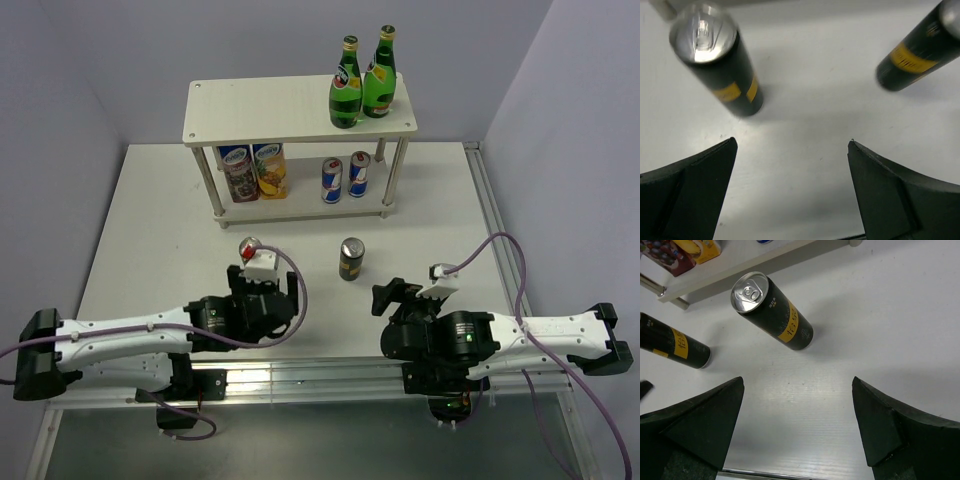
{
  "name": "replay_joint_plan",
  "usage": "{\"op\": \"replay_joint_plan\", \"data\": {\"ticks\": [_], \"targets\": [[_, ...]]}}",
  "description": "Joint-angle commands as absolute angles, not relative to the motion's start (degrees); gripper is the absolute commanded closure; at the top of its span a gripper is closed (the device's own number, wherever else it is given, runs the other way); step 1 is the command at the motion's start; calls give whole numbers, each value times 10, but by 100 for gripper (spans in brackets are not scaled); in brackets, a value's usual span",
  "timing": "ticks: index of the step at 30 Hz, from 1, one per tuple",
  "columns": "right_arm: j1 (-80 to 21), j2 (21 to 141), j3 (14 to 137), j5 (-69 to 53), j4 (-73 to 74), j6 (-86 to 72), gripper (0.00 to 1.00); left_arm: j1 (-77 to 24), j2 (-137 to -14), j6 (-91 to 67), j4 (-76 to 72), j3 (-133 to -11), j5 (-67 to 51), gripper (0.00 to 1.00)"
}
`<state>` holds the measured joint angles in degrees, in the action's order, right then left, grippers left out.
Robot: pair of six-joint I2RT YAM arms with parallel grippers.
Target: Place and organize the beverage onto the shelf
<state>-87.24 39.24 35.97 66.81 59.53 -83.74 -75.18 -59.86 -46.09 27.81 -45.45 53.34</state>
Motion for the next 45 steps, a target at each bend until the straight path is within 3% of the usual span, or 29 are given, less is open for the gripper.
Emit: {"op": "replay_joint_plan", "data": {"ticks": [1,7,15,21,39,42,45], "targets": [[-878,388,361,698,591,-853,4,-769,-612,-659,322,-404,574,1],[-878,388,364,692,592,-853,4,-759,-720,-632,191,-356,612,1],[-878,380,361,689,590,-853,4,-661,-851,-533,38,-358,579,1],[-879,380,358,689,579,-841,4,-613,-864,-460,-85,-327,570,1],[-878,408,360,688,560,-815,4,-493,-960,-381,-248,-342,555,1],[-879,410,359,689,561,-816,4,-480,-982,-365,-267,-356,552,8],[-879,411,359,688,560,-816,4,-462,-994,-348,-288,-367,539,21]]}}
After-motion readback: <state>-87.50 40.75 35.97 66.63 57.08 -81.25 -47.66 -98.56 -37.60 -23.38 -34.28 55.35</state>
